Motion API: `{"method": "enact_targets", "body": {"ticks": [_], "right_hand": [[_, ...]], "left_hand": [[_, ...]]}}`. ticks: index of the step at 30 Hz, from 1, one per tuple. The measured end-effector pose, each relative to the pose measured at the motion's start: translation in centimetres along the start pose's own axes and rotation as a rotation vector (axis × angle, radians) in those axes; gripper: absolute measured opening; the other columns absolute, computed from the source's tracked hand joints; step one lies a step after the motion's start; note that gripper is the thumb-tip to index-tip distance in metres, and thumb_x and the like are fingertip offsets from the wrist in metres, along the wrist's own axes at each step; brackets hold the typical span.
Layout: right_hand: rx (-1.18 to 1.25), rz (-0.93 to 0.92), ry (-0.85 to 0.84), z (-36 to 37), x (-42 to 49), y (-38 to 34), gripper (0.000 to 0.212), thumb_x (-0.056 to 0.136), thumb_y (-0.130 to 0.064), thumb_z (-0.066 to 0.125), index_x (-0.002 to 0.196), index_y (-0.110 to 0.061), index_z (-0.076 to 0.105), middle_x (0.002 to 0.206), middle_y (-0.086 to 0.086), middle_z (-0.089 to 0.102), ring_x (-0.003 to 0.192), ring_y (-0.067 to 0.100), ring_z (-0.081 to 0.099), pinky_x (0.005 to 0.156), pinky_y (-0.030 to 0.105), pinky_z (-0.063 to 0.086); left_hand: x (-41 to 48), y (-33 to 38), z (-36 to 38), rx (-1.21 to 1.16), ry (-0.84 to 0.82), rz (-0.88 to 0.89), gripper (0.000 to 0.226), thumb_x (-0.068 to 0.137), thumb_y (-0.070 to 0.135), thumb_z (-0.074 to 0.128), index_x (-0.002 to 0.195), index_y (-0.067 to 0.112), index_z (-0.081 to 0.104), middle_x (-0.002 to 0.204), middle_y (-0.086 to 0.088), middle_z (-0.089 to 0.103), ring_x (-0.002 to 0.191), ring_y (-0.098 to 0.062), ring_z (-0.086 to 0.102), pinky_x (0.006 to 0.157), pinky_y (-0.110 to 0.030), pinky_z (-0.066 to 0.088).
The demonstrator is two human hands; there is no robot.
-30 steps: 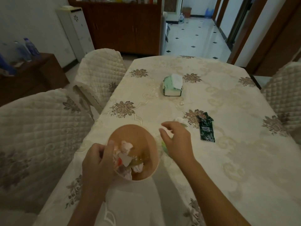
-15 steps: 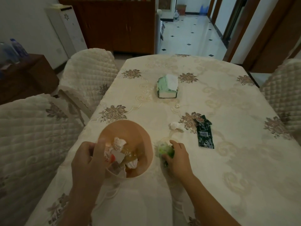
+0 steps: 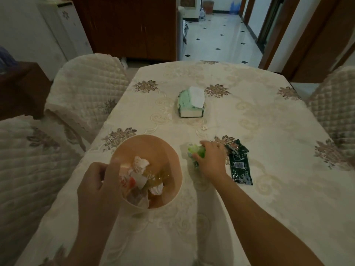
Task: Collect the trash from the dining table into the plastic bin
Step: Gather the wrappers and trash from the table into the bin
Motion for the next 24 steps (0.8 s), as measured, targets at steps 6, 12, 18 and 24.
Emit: {"method": "enact_targets", "body": {"ticks": [6,12,18,24], "right_hand": [[0.148,-0.031,-0.096,1.5,-0.9,1.1,0.038,0.078,-0.008,0.065,0.112,-0.016,0.053,0.116,0.013,0.047,0.105,0.027,0.045,0.088,0.034,0.041],[0.25,-0.087,-0.037,0.7,-2.5,1.0,0.032,0.081,0.004,0.052,0.109,-0.011,0.054,0.107,0.009,0.057,0.098,0.023,0.052,0.081,0.03,0.044],[0.315,0.304,0.213,-5.4,-0.1,6.0,0.054,0.079,-0.004,0.065,0.126,-0.001,0.038,0.124,0.011,0.045,0.106,0.024,0.049,0.086,0.028,0.041],[-0.001,0.408,0.015,-3.8,0.9,9.3,0.047,0.081,-0.016,0.06,0.123,-0.006,0.042,0.121,0.025,0.051,0.112,0.042,0.042,0.09,0.045,0.037]], "left_hand": [[0.3,0.1,0.4,-0.008,0.005,0.008,0.037,0.089,0.038,0.048,0.06,0.015,0.045,0.059,-0.004,0.044,0.06,-0.022,0.041,0.06,-0.037,0.032],[0.0,0.4,0.4,0.003,0.006,0.002,0.039,0.085,0.044,0.047,0.059,0.015,0.044,0.059,-0.004,0.045,0.059,-0.021,0.041,0.058,-0.036,0.033],[0.1,0.3,0.8,0.004,0.007,-0.015,0.038,0.077,0.051,0.045,0.062,0.017,0.047,0.062,-0.001,0.047,0.064,-0.023,0.043,0.063,-0.038,0.034],[0.2,0.4,1.1,-0.013,0.025,-0.004,0.036,0.087,0.04,0.047,0.061,0.015,0.045,0.06,-0.002,0.044,0.06,-0.02,0.041,0.058,-0.036,0.032]]}}
Point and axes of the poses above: each hand's wrist, its own x-axis towards the middle knuckle, its own z-axis out of the palm, y = z × x, the point moved 5 cm from there along x, towards the middle knuckle
